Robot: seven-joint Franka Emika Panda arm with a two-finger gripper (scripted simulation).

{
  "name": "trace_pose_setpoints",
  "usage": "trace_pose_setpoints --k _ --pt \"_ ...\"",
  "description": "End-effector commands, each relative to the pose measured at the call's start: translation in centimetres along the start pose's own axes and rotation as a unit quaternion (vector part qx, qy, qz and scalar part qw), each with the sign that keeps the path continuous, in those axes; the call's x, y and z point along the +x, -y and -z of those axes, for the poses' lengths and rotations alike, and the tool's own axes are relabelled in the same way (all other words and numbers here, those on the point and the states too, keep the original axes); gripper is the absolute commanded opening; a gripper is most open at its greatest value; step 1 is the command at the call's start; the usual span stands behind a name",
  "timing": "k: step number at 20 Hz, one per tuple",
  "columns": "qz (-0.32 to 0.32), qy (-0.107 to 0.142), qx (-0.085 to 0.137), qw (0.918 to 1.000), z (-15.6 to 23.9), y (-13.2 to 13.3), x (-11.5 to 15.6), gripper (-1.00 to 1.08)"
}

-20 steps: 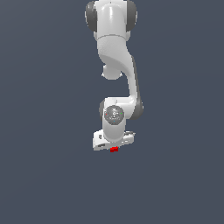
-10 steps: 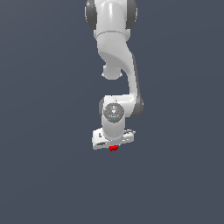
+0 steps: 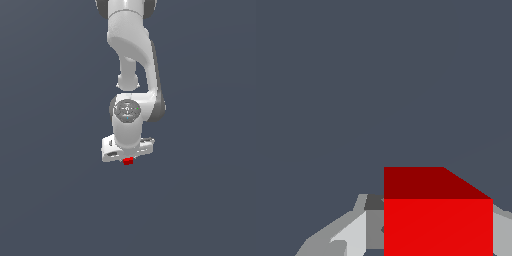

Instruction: Pick up the red cube and move it to a goal position.

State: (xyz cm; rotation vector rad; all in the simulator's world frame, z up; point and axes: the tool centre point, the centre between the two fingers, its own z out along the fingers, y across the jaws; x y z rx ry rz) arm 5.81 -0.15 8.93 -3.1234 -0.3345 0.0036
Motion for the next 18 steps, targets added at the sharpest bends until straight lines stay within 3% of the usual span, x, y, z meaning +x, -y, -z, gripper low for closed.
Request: trace_pose_setpoints --k 1,18 --pt "0.000 -0.001 0.000 1.0000 2.5 -0.2 -0.5 -1.00" --pt "0.000 -0.001 0.000 1.0000 22.6 -1.7 -4.6 -1.00"
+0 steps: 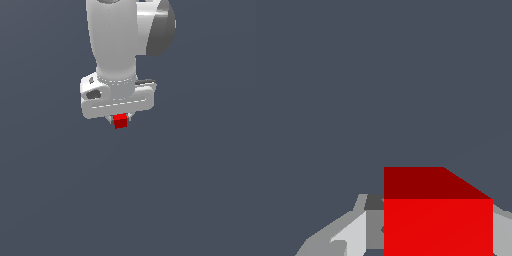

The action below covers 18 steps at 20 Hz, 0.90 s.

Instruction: Pick up the red cube and move it to a goal position.

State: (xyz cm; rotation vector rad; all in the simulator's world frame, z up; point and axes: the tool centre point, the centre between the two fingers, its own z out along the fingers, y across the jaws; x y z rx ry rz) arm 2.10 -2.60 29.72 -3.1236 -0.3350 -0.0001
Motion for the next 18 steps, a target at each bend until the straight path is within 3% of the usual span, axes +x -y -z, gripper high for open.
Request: trace_pose_setpoints --k 1,10,18 --pt "0.000 0.000 0.000 1.0000 3.0 -0.2 -0.6 -1.00" --pt "0.000 0.000 0.000 1.0000 12.8 -1.1 -2.3 -1.00" --pt "0.000 0.000 0.000 1.0000 18.1 -1.6 -3.0 -1.00"
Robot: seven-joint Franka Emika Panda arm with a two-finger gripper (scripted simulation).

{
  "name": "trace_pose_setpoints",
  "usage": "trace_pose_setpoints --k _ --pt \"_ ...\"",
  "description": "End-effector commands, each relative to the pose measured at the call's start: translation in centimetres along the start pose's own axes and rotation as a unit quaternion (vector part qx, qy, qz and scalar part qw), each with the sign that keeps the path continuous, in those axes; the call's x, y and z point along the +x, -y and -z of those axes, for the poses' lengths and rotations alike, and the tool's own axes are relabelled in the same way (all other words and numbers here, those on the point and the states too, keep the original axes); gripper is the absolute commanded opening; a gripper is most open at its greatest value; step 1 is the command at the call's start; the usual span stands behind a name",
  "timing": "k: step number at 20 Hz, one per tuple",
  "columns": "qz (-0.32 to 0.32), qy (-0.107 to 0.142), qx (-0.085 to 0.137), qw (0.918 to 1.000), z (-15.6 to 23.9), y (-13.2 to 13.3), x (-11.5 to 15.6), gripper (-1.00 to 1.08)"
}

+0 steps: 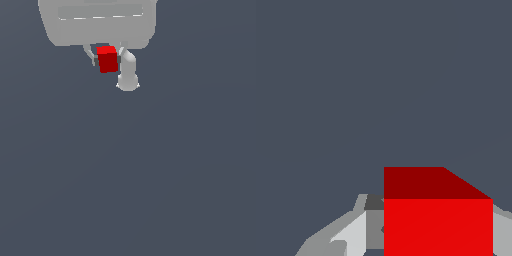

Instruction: Pick up the red cube and move it to a goal position.

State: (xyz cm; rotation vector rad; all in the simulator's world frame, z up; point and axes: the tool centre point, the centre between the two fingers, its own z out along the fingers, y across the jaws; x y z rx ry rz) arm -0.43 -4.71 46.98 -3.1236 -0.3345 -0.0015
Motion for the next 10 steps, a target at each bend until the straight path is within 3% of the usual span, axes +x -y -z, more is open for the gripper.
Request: trace_pose_setpoints --k 1,10 --pt "0.000 0.000 0.000 1.0000 1.2 -0.1 -0.2 -1.00" --pt "0.000 0.000 0.000 1.0000 2.7 -0.3 -0.3 -1.00"
